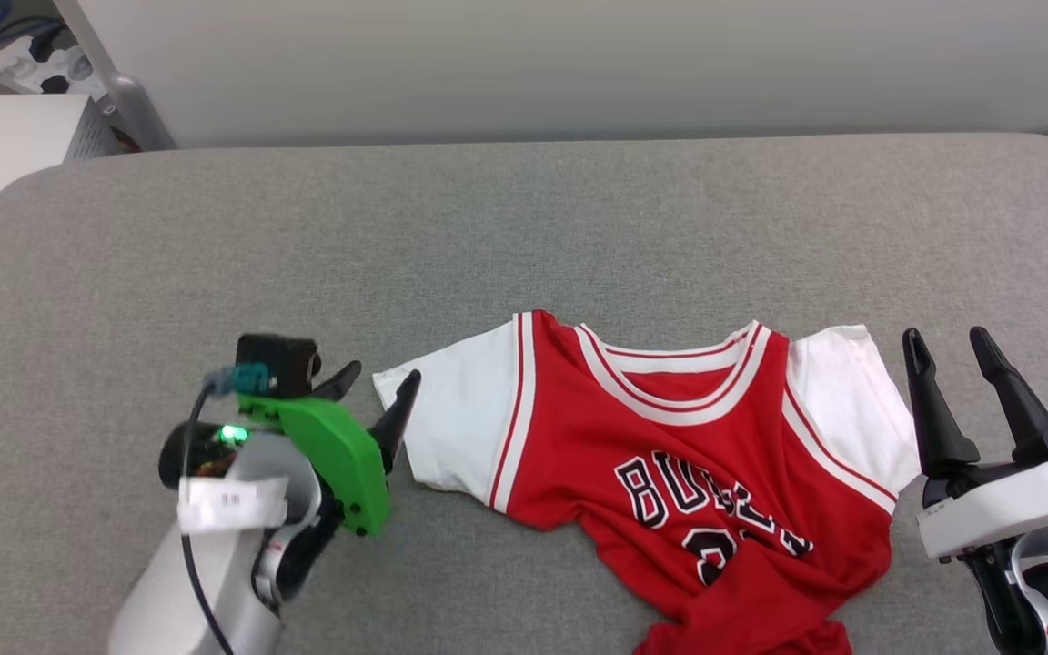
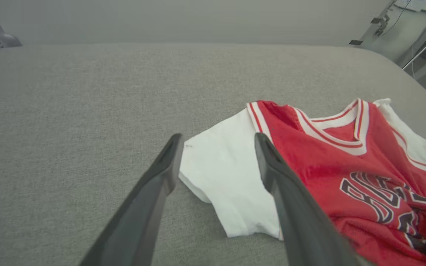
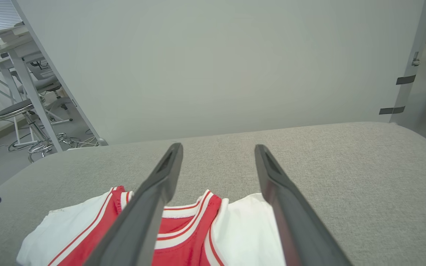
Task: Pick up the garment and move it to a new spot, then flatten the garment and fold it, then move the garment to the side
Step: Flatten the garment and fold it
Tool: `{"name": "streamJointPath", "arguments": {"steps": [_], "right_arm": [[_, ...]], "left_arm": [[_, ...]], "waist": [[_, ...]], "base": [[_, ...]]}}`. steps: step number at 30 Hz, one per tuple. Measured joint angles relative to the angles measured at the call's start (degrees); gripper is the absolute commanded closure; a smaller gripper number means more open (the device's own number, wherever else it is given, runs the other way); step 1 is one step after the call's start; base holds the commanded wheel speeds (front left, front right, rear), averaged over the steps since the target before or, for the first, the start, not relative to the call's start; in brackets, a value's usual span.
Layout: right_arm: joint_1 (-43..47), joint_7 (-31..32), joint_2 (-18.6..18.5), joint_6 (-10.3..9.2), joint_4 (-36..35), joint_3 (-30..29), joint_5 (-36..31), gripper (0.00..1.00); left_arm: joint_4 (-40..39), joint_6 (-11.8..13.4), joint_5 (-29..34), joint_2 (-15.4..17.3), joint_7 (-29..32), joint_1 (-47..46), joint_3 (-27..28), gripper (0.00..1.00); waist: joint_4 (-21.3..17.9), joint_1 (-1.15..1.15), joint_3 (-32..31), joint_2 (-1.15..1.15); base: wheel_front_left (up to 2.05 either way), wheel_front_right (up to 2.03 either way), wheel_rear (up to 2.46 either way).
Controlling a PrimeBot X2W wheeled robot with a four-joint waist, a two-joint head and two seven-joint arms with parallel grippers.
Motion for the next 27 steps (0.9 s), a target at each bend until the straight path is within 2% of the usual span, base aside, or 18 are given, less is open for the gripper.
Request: {"name": "streamJointPath", "arguments": {"steps": [3, 6, 10, 16, 20, 27], "right_arm": [[-0.4, 0.5, 0.4, 0.00, -0.9, 0.1, -0.7, 0.00], [-1.3, 0.8, 1.1, 0.00, -1.5, 0.3, -1.2, 0.00], [-2.7, 1.1, 1.8, 0.00, -2.2, 1.0, -1.6, 0.00], [-4.0, 1.2, 2.4, 0.00, -2.2, 2.2, -1.8, 0.00], [-4.7, 1.0, 2.7, 0.00, -2.1, 2.5, -1.8, 0.00], [-5.1, 0.9, 2.8, 0.00, -2.2, 2.4, -1.7, 0.00]], "left_arm": [[1.3, 0.0, -0.9, 3.9, 14.6, -5.5, -2.5, 0.00], [2.6, 0.0, -4.3, 5.9, 26.9, -9.9, -2.7, 0.00], [3.7, 0.0, -6.9, 6.7, 36.6, -15.6, -2.9, 0.00], [6.9, 0.8, -6.8, 8.4, 41.5, -19.4, -3.4, 0.00], [9.0, 1.3, -5.2, 9.7, 41.3, -19.5, -4.2, 0.00], [11.6, 1.4, -2.9, 9.9, 37.9, -20.2, -5.2, 0.00]], "waist": [[-0.8, 0.00, 1.3, 0.00], [-1.7, 0.00, 2.6, 0.00], [-2.9, 0.00, 4.6, 0.00], [-5.0, 0.00, 7.5, 0.00], [-6.3, 0.00, 9.1, 0.00], [-7.3, 0.00, 10.8, 0.00]], "base": [[0.00, 0.00, 0.00], [0.00, 0.00, 0.00], [0.00, 0.00, 0.00], [0.00, 0.00, 0.00], [0.00, 0.00, 0.00], [0.00, 0.00, 0.00]]}}
